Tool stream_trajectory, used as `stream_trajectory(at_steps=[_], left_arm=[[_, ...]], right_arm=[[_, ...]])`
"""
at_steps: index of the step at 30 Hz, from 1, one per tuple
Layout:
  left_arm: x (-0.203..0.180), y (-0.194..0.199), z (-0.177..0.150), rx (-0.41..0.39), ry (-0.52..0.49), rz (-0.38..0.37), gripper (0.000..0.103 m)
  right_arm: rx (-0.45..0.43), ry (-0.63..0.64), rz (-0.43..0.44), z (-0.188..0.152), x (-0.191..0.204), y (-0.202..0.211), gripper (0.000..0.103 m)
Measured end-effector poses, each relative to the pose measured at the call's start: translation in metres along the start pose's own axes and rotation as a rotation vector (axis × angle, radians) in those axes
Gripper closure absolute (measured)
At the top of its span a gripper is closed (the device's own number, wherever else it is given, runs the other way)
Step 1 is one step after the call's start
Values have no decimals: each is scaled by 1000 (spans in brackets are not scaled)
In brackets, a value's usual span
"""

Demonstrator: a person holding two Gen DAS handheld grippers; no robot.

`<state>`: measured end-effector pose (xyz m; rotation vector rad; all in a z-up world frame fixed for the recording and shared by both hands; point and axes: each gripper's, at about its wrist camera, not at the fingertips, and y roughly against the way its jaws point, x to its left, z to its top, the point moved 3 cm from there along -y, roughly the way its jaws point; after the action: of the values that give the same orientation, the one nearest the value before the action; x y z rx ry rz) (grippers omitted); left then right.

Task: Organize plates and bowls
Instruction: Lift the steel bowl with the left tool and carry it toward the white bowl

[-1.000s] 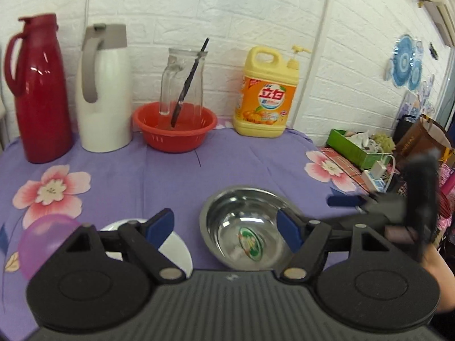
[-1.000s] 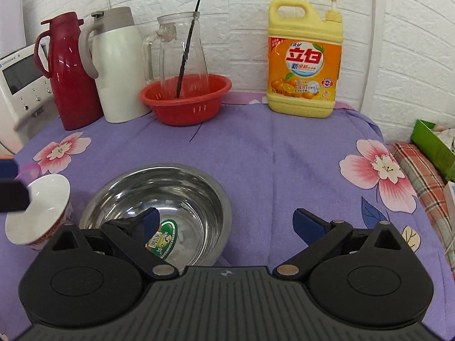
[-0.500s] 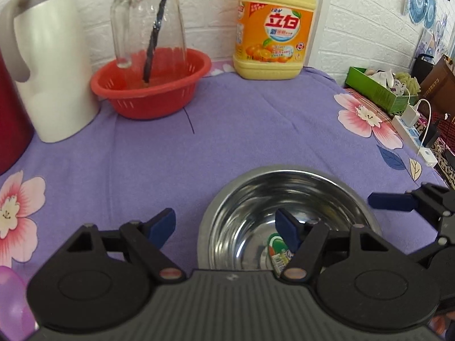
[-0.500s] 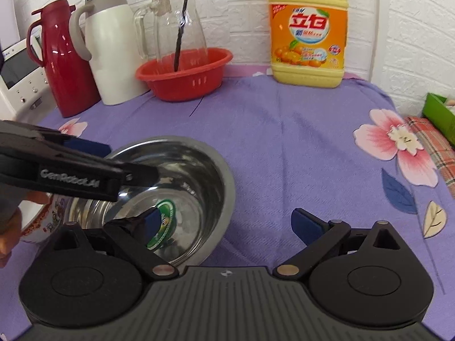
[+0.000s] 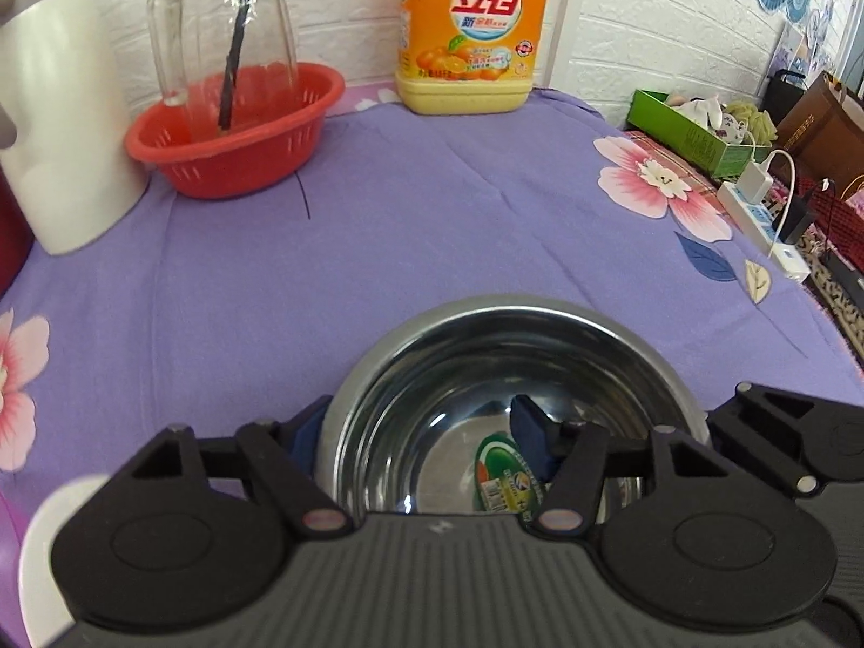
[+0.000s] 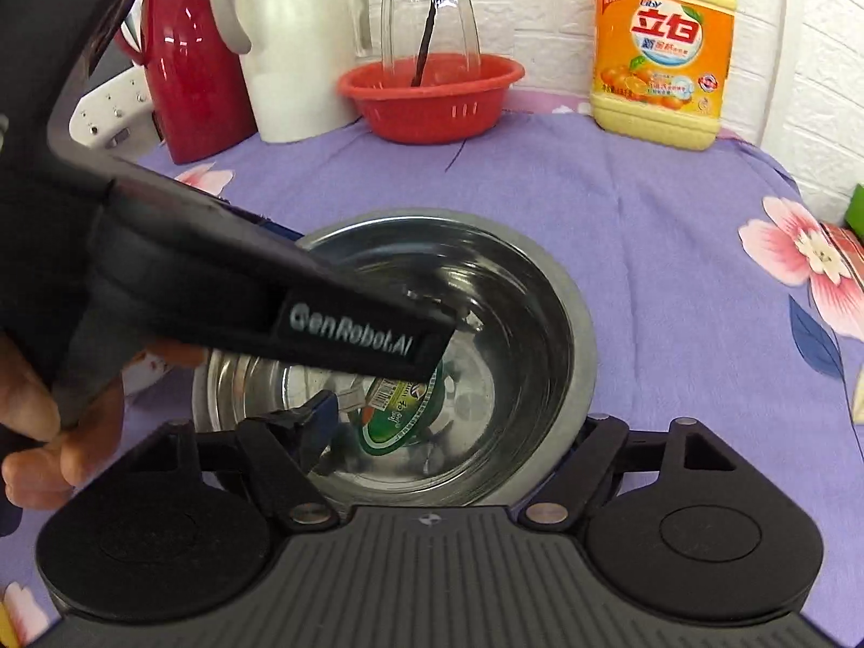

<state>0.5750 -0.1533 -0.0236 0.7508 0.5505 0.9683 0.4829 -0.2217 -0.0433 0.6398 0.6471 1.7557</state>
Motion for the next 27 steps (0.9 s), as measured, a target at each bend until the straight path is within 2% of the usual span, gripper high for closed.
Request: stream_trajectory(at_steps=[5, 10, 15, 18, 22, 27], left_arm=[[-21, 21, -25, 23, -9, -29, 43], [-43, 42, -55, 20, -25, -60, 41], [-44, 64, -72, -40, -19, -5, 35], [-40, 76, -78, -59, 8, -11, 34], [-39, 71, -84, -45, 37, 2, 34], [-39, 59, -87, -26, 69, 9, 34]], right_arm=[[37, -35, 41, -17, 2, 25, 0], [27, -49, 50, -44, 8, 51, 0], [-35, -87, 38, -56, -4, 68, 0], [-76, -106, 11, -56, -13, 69, 0], [-75, -108, 30, -59, -14, 56, 0], [-86, -27, -19, -62, -9, 55, 0]])
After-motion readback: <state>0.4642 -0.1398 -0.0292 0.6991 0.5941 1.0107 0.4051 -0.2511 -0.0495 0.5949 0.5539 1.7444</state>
